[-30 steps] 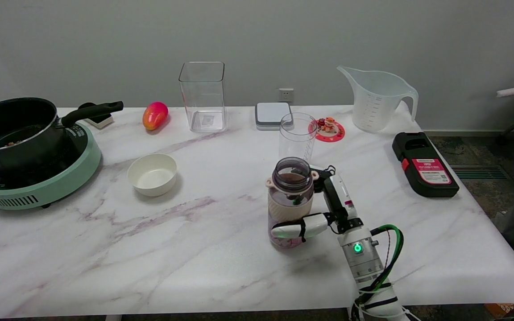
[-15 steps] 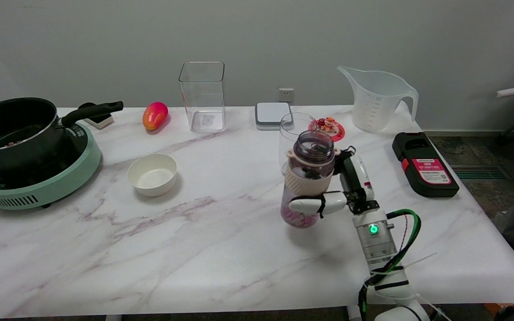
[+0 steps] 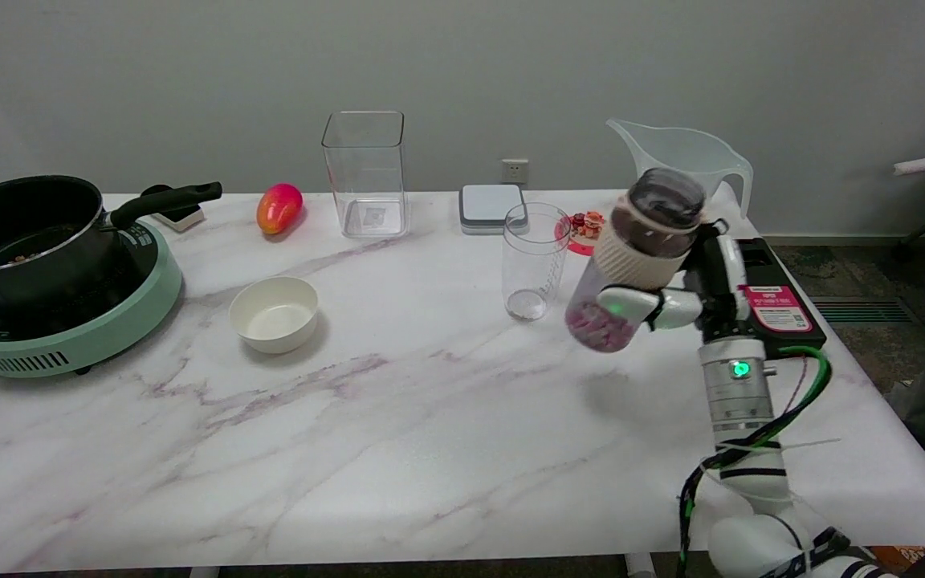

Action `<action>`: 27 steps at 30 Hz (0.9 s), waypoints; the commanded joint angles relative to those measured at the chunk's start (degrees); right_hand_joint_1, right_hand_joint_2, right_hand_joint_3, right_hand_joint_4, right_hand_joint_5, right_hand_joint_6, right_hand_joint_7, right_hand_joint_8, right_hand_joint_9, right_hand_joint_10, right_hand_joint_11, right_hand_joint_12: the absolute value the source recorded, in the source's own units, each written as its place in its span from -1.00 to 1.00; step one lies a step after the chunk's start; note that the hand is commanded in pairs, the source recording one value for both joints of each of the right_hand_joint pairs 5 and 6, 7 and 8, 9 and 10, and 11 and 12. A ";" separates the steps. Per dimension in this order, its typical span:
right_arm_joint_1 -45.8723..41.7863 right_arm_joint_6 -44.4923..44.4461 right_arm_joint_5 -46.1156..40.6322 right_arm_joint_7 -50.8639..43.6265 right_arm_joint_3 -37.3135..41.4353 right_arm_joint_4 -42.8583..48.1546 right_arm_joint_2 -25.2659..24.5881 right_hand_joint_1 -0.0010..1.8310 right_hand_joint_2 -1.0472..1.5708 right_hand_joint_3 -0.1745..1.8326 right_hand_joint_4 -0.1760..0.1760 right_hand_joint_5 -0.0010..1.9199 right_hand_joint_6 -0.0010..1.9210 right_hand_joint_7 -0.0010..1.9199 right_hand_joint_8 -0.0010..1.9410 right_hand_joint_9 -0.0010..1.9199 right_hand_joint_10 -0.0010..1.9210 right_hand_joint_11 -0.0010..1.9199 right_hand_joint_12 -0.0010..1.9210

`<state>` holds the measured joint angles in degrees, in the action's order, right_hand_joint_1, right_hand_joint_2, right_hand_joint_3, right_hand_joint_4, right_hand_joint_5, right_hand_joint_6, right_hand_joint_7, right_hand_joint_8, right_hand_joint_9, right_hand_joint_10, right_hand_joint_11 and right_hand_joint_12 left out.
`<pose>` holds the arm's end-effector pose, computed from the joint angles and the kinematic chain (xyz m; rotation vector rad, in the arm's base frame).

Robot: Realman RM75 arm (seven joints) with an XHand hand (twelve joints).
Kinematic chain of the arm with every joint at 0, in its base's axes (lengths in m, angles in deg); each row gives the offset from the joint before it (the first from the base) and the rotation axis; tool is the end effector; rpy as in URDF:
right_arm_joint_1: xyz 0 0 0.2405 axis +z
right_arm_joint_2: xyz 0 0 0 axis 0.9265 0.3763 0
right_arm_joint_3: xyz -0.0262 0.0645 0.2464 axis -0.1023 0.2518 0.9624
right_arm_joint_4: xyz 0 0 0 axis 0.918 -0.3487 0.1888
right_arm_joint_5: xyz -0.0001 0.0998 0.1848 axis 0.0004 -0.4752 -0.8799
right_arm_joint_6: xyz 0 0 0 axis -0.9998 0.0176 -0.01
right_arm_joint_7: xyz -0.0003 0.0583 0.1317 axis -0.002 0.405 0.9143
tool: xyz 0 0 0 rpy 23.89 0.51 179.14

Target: Pick up the bottle.

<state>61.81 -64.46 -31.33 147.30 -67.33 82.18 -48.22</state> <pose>-0.2836 -0.2644 0.3662 1.3395 -0.5332 1.5044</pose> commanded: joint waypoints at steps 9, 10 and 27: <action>-2.10 17.91 -9.22 -2.79 20.92 12.08 10.51 0.30 1.00 -0.57 0.00 0.97 0.96 0.96 0.94 0.71 0.71 0.44 0.44; -2.02 18.21 -9.41 -2.79 20.88 12.11 11.28 0.30 1.00 -0.56 0.00 0.96 0.96 0.96 0.94 0.71 0.71 0.44 0.44; -5.76 14.22 -10.00 -2.37 15.16 13.79 10.47 0.30 1.00 -0.56 0.00 1.00 1.00 0.97 0.95 0.69 0.69 0.43 0.43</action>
<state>59.05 -50.46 -40.08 145.55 -50.58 92.71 -39.06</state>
